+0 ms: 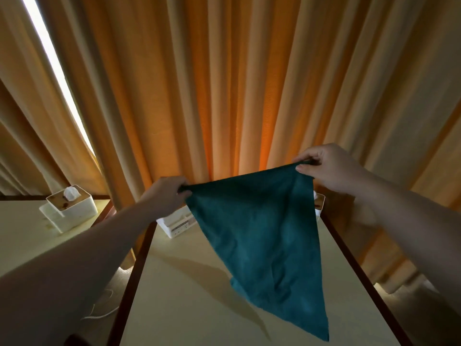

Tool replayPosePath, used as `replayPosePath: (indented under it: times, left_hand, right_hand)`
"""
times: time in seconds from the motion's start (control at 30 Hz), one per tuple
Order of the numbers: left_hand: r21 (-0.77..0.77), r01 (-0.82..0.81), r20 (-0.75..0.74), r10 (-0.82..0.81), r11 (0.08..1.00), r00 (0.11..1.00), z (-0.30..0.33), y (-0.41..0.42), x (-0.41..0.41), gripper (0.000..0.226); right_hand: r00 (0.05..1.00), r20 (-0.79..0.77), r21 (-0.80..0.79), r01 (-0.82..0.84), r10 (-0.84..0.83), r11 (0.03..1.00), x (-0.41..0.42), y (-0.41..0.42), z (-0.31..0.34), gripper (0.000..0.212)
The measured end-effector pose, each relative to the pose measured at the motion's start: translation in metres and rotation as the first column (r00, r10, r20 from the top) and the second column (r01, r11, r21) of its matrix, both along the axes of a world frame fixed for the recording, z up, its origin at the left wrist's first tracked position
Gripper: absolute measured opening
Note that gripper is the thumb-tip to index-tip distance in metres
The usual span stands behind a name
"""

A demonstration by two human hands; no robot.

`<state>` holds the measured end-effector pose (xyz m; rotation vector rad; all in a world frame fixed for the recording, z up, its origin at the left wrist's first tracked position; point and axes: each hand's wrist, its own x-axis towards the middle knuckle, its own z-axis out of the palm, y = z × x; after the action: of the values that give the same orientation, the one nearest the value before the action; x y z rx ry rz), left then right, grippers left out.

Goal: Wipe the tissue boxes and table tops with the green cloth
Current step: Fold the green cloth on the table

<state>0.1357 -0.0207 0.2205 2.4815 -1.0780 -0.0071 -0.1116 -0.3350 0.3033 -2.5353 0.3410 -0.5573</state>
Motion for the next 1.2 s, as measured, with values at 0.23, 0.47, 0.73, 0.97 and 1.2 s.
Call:
replayPosePath:
  times: [0.23,0.47,0.73,0.97,1.2]
  left_hand:
    - [-0.148,-0.041,0.014,0.044,0.988,0.999,0.039,-0.007,0.023,0.009]
    - [-0.305,-0.082,0.022,0.094,0.949,0.995,0.069,-0.01,0.025,0.011]
    - [-0.279,-0.071,-0.134,0.034,0.958,0.99,0.016,0.028,-0.017,0.002]
    - [-0.122,0.002,-0.287,-0.037,0.992,0.957,-0.086,0.072,-0.065,0.015]
    - [-0.027,0.049,-0.375,-0.056,0.998,0.925,-0.155,0.115,-0.138,0.011]
  right_hand:
    - [0.989,-0.003,-0.189,0.143,-0.146,0.972,0.016,-0.026,-0.017,0.008]
    - [0.979,0.119,-0.182,0.184,-0.164,0.966,0.024,-0.028,-0.001,0.006]
    - [0.987,0.042,-0.022,0.153,-0.152,0.988,-0.021,0.001,-0.054,0.005]
    - [0.963,-0.206,0.062,0.192,-0.175,0.98,-0.085,0.041,-0.159,0.012]
    - [0.932,-0.335,0.145,0.199,-0.141,0.969,-0.155,0.082,-0.238,0.009]
